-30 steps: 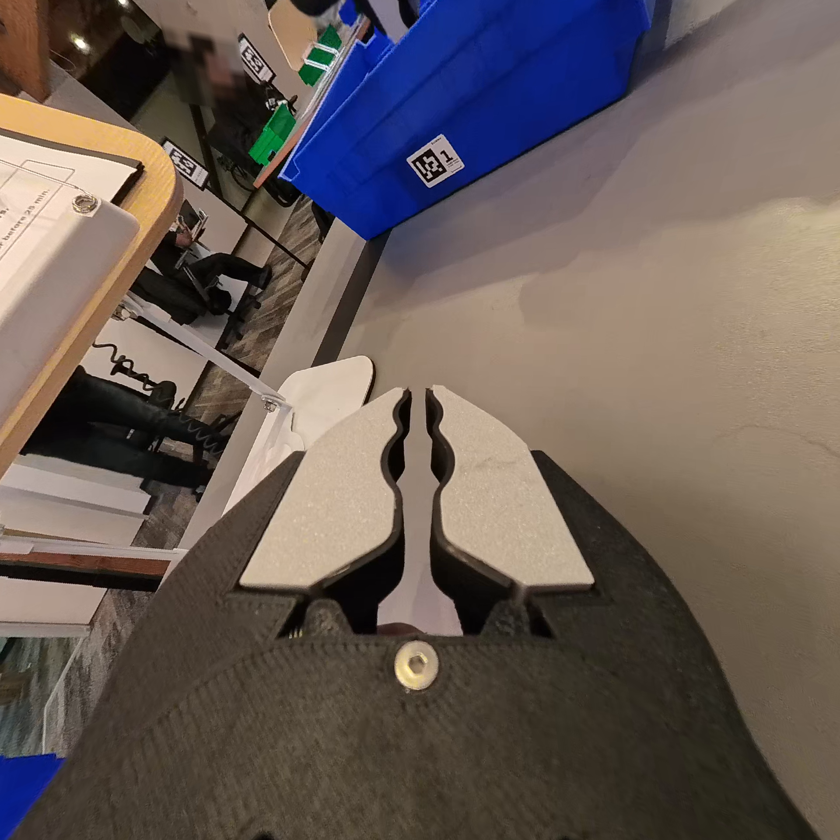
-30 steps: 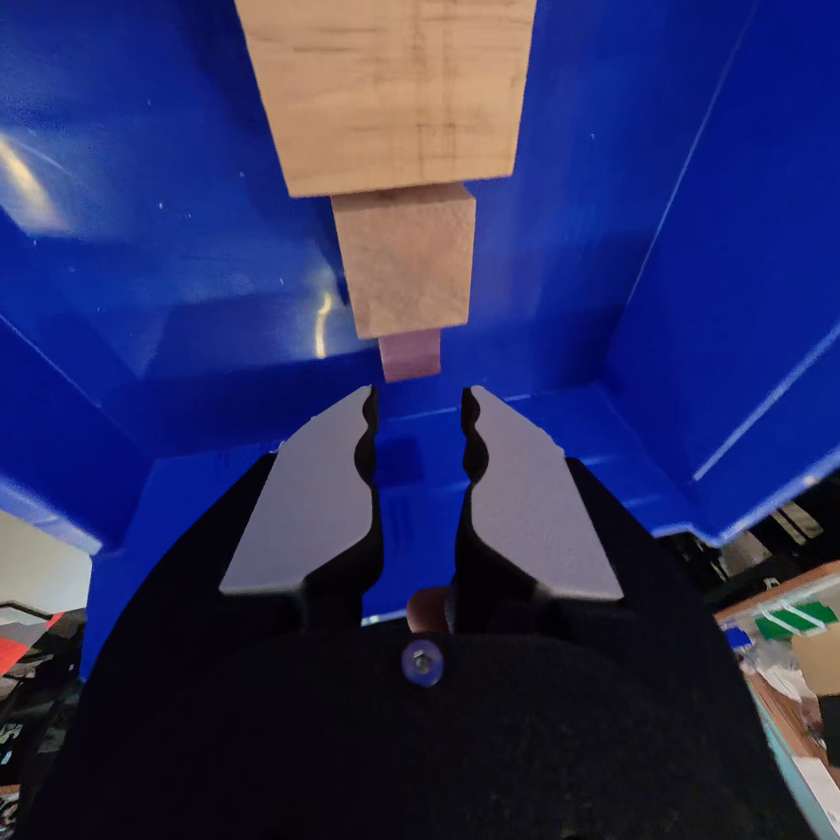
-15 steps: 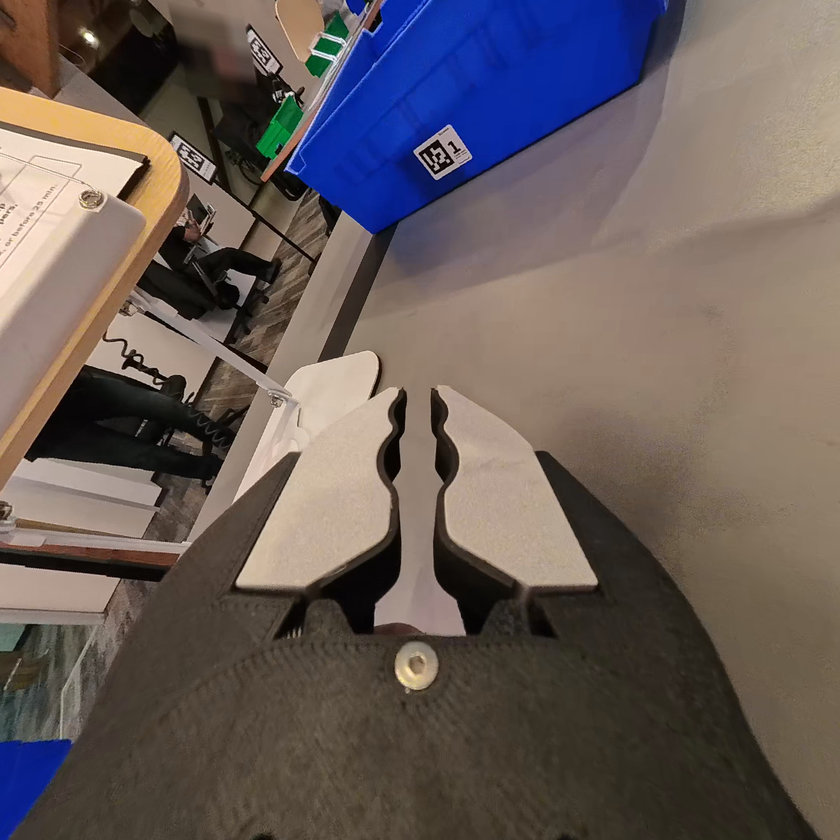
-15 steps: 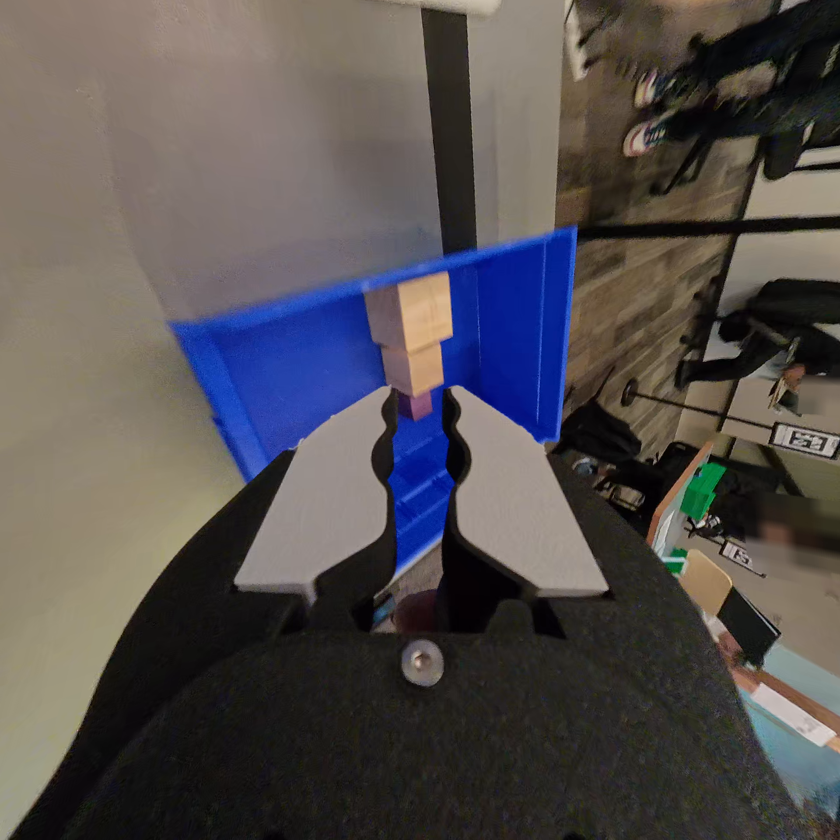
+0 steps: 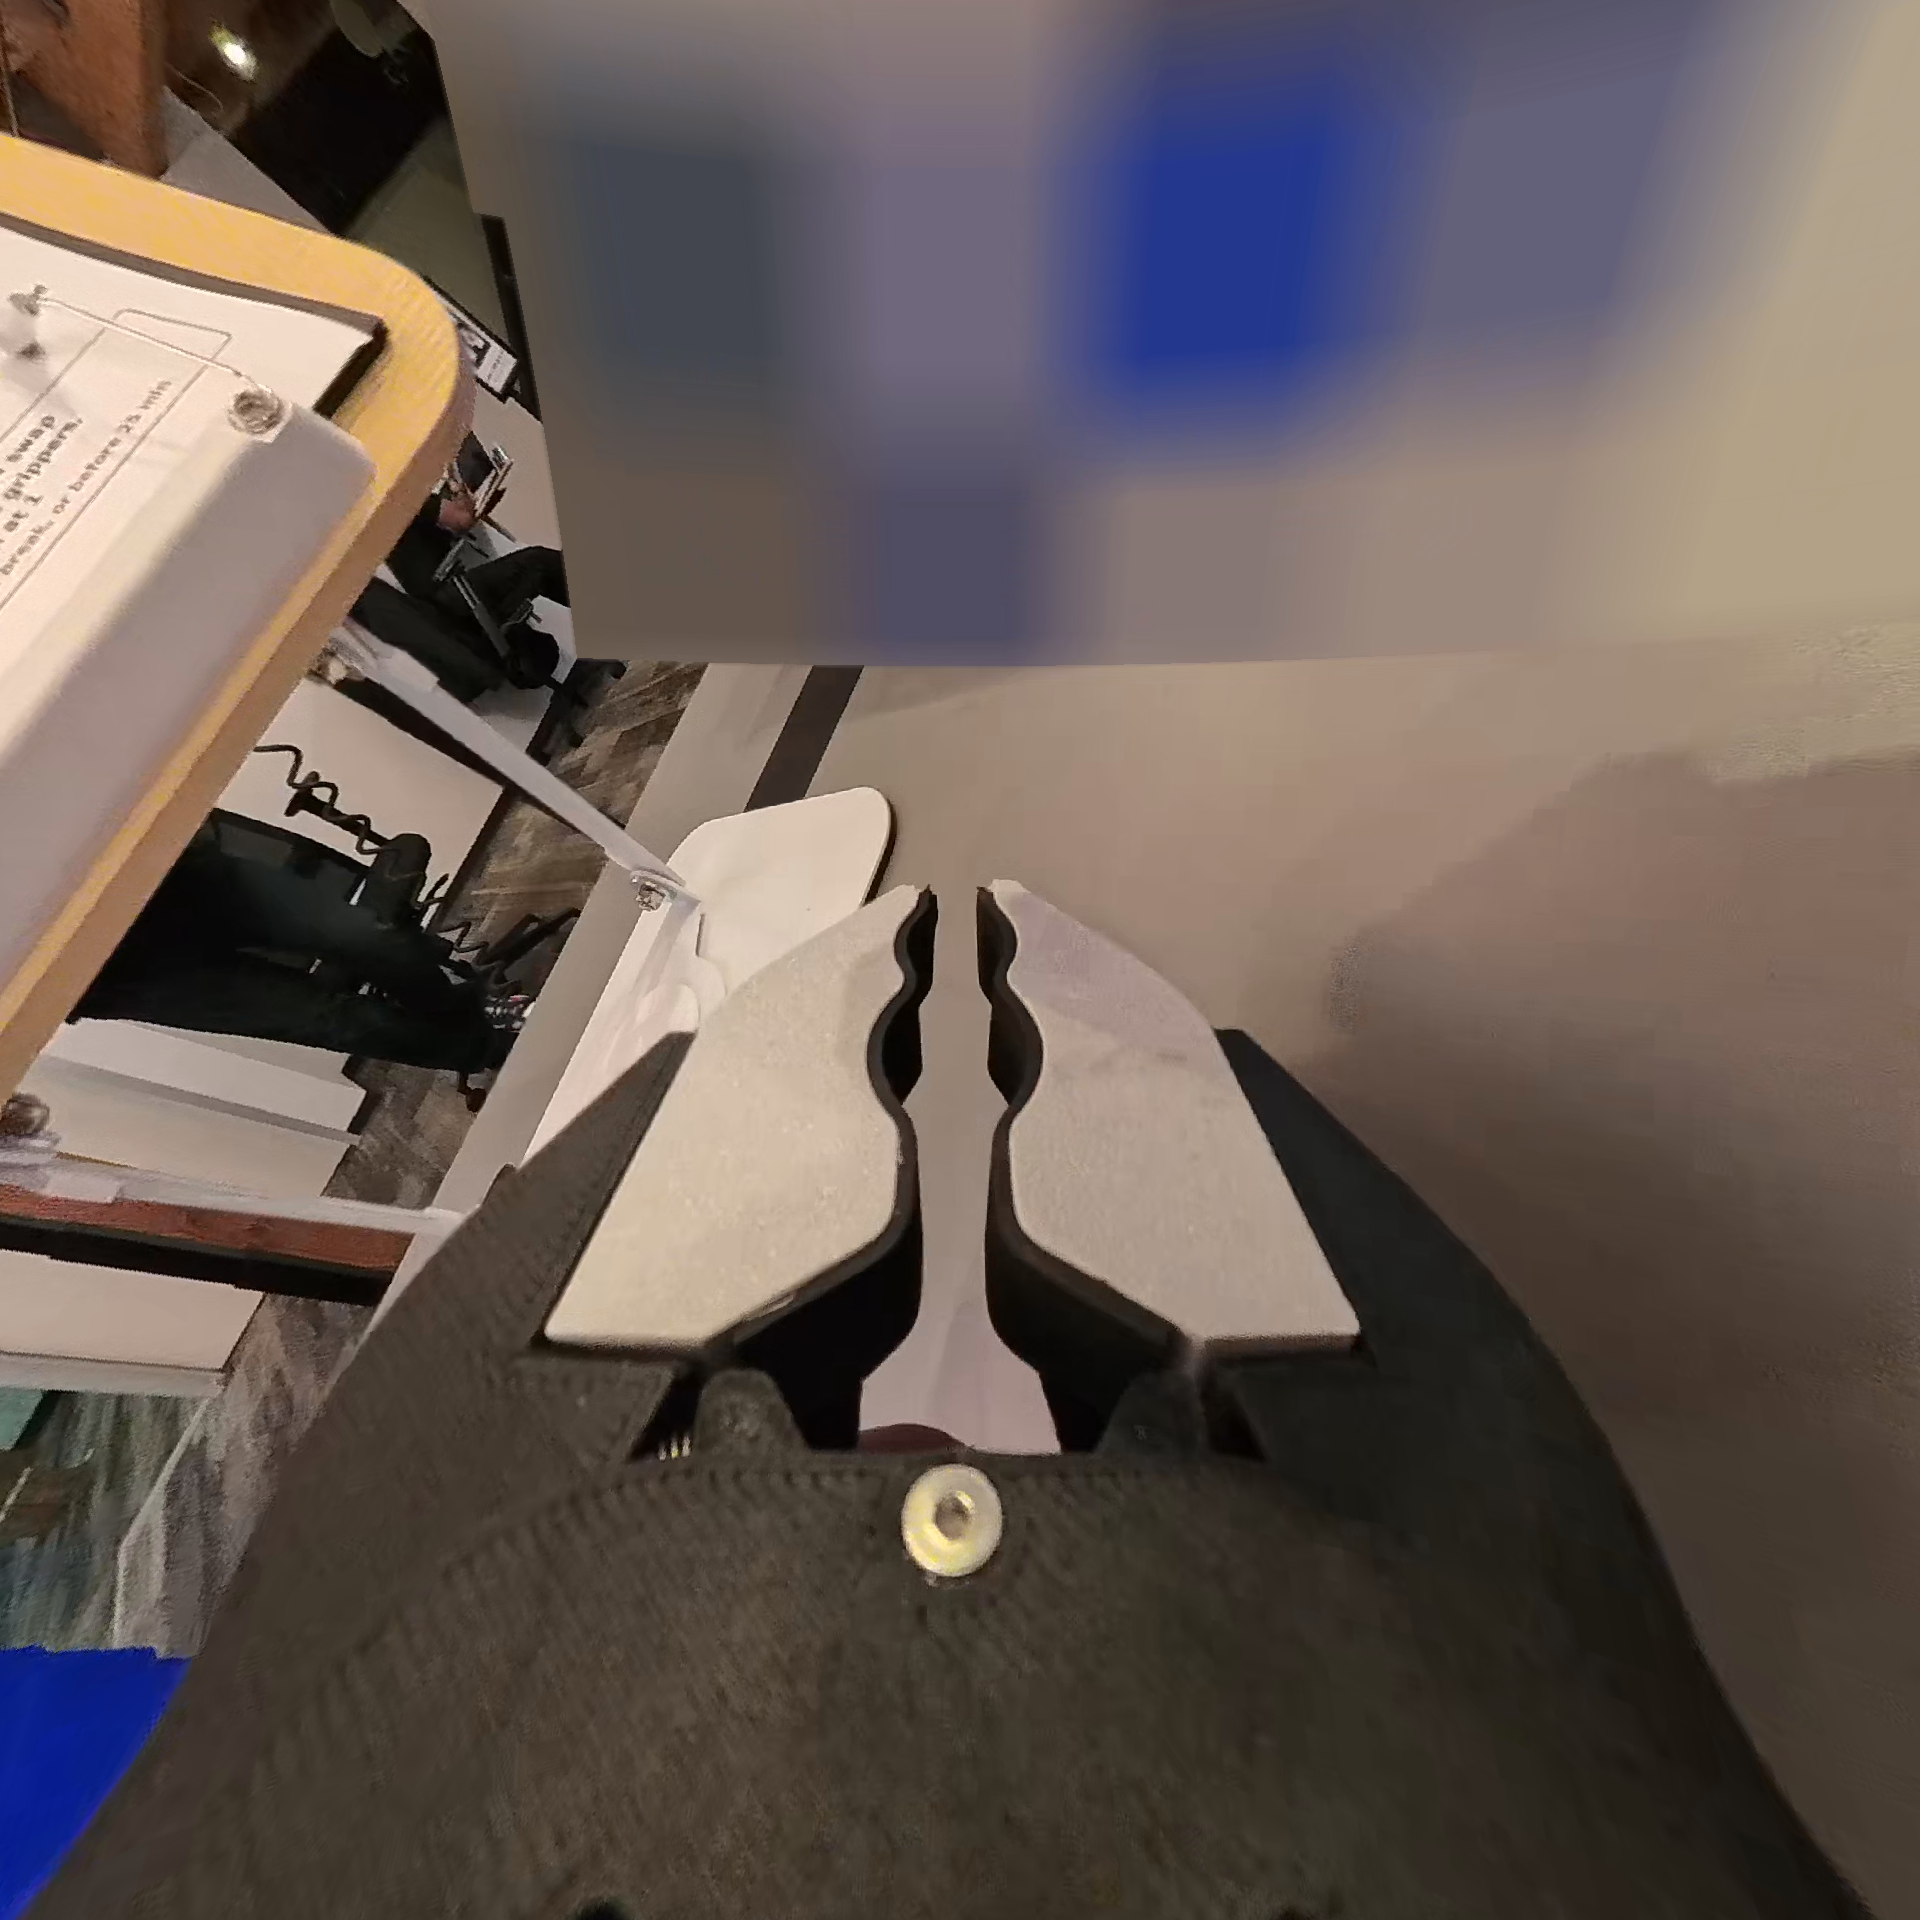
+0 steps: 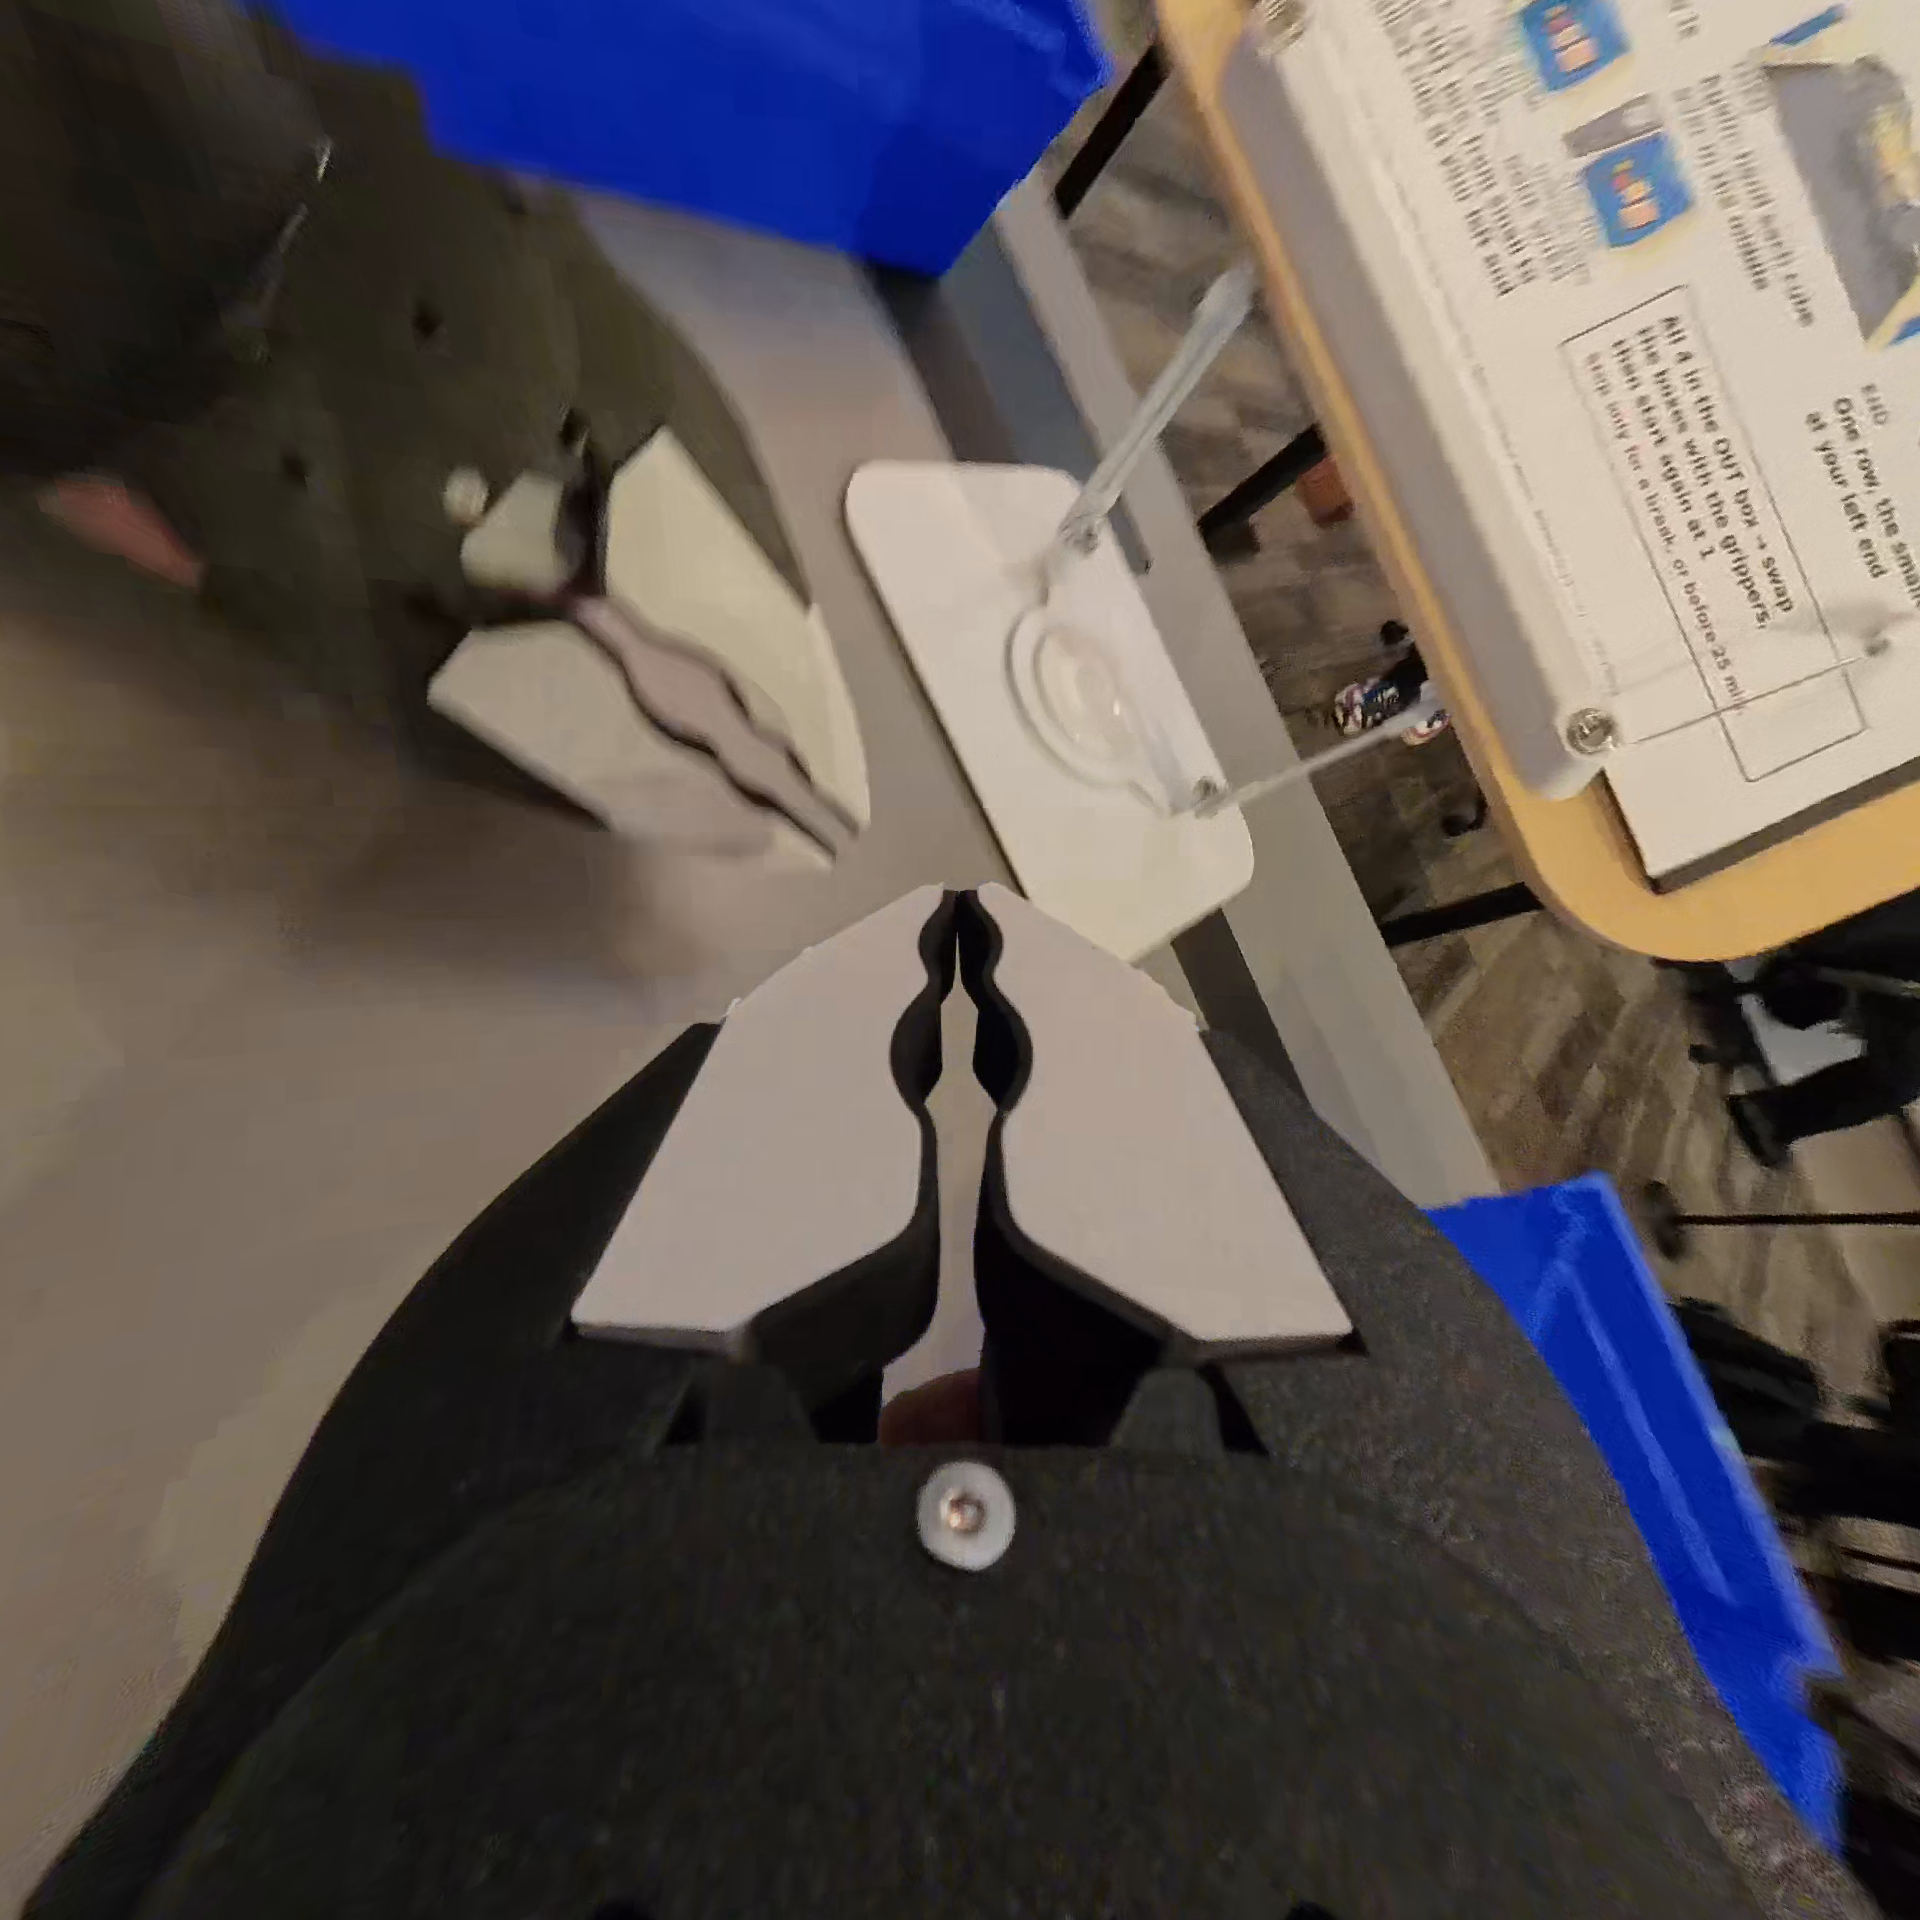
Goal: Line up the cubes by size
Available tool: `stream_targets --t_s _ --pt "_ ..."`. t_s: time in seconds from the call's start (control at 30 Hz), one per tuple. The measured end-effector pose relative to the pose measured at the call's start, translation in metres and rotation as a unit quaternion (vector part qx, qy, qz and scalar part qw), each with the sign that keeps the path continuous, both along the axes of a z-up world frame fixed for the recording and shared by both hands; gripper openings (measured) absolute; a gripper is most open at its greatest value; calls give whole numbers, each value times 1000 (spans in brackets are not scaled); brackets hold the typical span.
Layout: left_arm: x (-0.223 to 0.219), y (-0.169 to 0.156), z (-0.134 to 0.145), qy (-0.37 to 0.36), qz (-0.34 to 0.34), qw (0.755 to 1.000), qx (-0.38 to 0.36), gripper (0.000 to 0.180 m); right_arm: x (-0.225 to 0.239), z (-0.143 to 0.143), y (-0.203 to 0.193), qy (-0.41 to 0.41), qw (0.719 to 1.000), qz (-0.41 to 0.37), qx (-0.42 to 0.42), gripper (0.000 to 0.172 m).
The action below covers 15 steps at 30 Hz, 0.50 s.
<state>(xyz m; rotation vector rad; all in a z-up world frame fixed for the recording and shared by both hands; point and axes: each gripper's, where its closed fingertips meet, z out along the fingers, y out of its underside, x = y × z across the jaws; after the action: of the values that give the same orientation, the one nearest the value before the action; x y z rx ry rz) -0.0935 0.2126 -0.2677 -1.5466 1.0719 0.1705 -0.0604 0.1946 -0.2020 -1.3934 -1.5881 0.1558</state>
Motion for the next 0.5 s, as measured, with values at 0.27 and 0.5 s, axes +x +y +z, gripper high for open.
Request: stream_targets --t_s 0.27,0.5 --pt "-3 1 3 -16 0 1000 -3 5 -44 -16 23 231 968 -26 -94 0" --pt "-5 1 6 -28 0 1000 -2 5 -35 -30 35 241 969 -42 -36 0"
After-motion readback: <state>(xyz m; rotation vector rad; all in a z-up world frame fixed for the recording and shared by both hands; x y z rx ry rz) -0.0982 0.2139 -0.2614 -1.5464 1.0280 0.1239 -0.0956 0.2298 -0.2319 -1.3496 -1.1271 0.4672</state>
